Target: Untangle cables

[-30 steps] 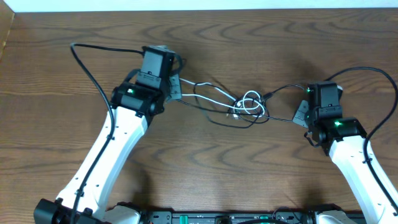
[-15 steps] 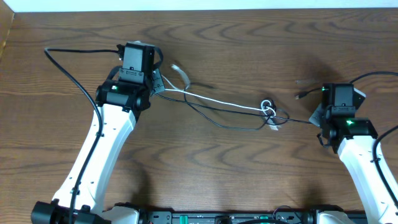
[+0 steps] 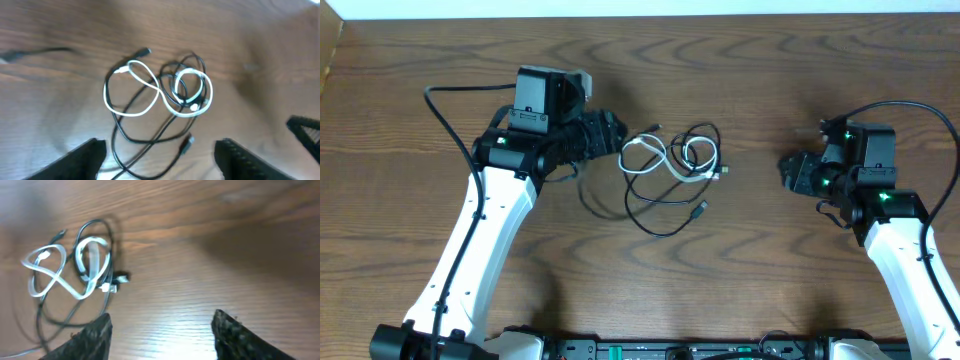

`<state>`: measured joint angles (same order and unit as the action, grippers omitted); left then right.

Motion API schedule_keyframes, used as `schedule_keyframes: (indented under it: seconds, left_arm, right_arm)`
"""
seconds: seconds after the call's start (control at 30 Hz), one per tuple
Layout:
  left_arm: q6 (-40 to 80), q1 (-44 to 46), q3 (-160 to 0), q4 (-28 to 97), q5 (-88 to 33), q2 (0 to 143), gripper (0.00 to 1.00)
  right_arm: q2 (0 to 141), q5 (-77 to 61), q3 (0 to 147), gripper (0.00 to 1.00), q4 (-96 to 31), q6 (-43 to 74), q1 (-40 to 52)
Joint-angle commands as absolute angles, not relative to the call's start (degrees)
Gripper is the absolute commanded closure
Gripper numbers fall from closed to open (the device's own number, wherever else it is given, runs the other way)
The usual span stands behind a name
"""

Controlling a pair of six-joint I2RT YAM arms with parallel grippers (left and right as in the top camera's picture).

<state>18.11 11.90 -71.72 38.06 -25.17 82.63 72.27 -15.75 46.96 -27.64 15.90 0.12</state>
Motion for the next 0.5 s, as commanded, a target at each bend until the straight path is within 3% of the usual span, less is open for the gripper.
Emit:
schedule_keyframes:
  seconds: [0.0,0.47]
  left_arm:
    - [13.3,12.0,-72.4,39.1,-26.2,82.4,0.21]
    - [5.3,19.2,-72.9,38.3,-19.6,87.0,0.18]
  right_arm:
    - [72.3,-21.1,48.0,0.37,-27.8,13.0,-0.3]
    - [72.3,-20.1,48.0,0.3,-29.4,11.4,-0.3]
